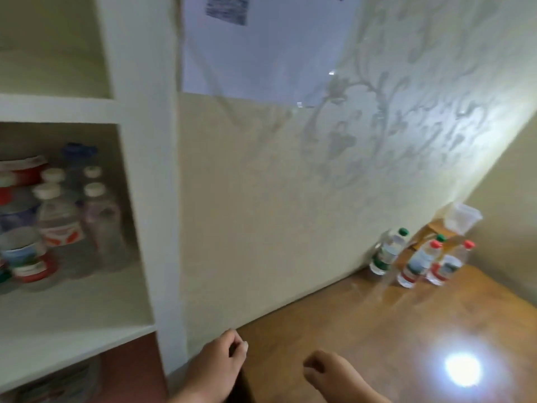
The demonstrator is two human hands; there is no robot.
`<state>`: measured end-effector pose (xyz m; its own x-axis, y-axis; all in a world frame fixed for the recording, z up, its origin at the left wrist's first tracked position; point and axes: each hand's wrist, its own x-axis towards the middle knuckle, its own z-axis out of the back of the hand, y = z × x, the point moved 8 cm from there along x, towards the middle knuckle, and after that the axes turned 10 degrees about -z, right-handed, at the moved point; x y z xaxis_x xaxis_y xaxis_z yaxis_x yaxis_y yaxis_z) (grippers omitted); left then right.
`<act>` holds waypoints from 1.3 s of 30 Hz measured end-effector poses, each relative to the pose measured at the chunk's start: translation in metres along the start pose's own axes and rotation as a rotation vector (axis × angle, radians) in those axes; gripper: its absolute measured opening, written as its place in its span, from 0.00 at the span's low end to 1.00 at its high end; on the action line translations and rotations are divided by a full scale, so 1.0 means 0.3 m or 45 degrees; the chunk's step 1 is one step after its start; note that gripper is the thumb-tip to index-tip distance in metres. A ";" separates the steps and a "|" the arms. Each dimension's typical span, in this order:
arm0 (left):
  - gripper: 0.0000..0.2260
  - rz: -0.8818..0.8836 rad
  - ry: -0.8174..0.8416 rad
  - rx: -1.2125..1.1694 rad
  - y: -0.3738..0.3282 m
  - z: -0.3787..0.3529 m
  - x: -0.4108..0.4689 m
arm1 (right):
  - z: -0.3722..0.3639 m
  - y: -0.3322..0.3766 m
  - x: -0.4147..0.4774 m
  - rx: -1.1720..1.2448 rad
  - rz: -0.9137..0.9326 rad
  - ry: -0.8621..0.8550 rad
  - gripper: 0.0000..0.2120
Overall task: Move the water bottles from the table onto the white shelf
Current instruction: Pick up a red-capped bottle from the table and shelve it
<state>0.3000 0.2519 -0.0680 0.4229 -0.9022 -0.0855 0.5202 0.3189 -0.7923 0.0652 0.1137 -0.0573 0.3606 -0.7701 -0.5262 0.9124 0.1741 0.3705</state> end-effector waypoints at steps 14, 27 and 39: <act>0.07 0.058 0.521 0.258 -0.488 -0.897 0.408 | 0.259 -1.051 0.338 0.326 -0.351 0.025 0.05; 0.01 -0.360 0.468 0.392 -1.289 -1.487 1.081 | 1.048 -1.539 0.991 0.632 -0.305 -0.559 0.10; 0.22 -0.488 0.182 0.133 -1.731 -1.774 1.368 | 1.453 -1.505 1.221 0.861 -0.060 -0.798 0.33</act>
<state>-0.1916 -0.4385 -0.0134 0.0811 -0.9901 0.1147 0.6953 -0.0262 -0.7182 -0.2991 -0.5145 -0.0838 -0.0246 -0.9931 -0.1144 0.5446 -0.1093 0.8316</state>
